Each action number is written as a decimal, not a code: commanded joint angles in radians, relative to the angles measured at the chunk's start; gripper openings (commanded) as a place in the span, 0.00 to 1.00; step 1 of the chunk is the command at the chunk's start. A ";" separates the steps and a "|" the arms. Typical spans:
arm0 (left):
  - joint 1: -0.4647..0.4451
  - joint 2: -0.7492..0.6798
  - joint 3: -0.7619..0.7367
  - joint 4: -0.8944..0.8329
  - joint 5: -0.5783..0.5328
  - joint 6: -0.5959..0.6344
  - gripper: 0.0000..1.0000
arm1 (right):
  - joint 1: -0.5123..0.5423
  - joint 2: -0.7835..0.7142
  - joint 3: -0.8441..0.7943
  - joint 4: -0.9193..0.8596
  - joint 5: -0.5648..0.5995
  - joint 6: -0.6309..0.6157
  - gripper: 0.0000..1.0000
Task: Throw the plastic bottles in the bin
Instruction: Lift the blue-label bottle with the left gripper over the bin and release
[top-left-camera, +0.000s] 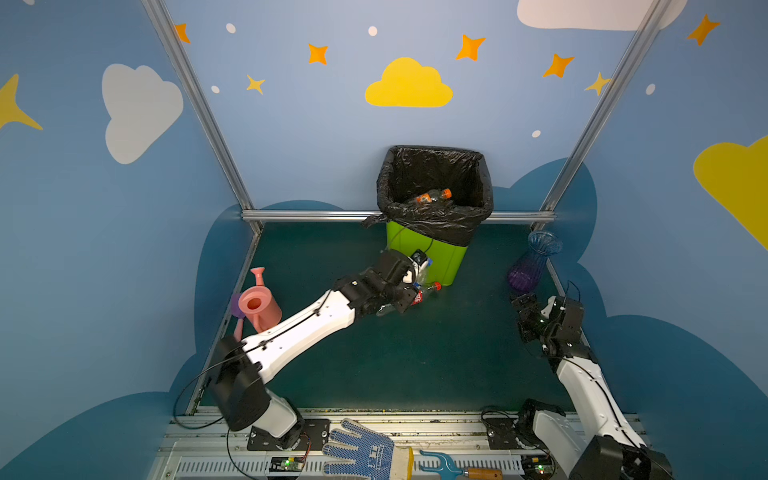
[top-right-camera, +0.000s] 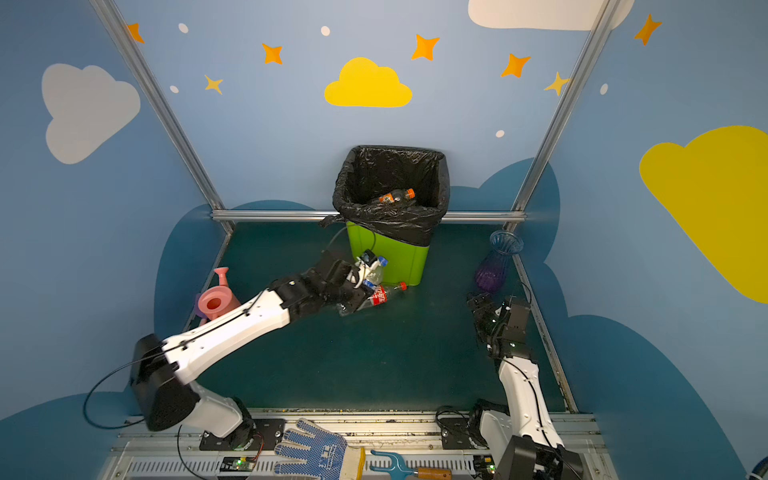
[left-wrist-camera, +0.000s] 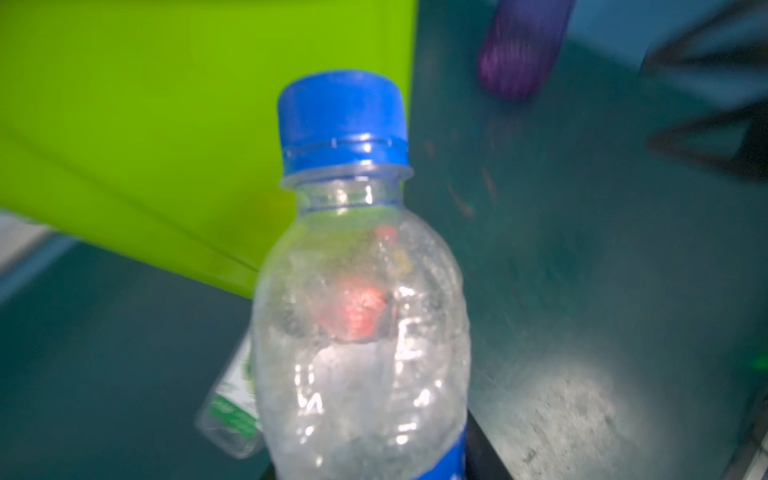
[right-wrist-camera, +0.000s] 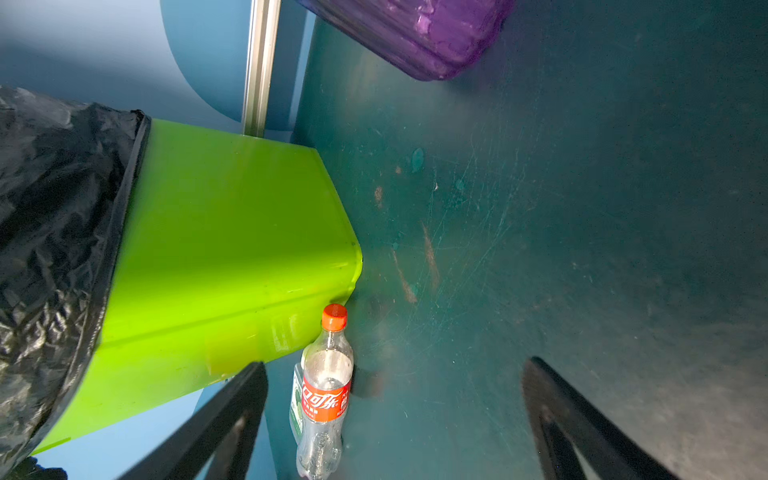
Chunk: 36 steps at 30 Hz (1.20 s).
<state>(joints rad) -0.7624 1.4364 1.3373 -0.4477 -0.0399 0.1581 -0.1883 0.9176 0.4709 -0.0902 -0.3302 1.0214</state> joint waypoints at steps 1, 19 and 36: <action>0.085 -0.189 -0.019 0.139 -0.027 0.023 0.40 | -0.006 -0.011 0.000 0.022 0.000 0.009 0.94; 0.368 0.125 0.557 0.359 0.320 -0.195 0.49 | -0.010 -0.068 0.017 -0.001 -0.029 0.012 0.94; 0.248 0.285 0.899 0.219 0.381 -0.148 1.00 | -0.047 -0.147 -0.055 -0.011 -0.032 0.025 0.94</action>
<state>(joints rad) -0.4786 1.9202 2.4393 -0.4778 0.3855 -0.0864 -0.2325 0.7513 0.4313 -0.1291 -0.3508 1.0313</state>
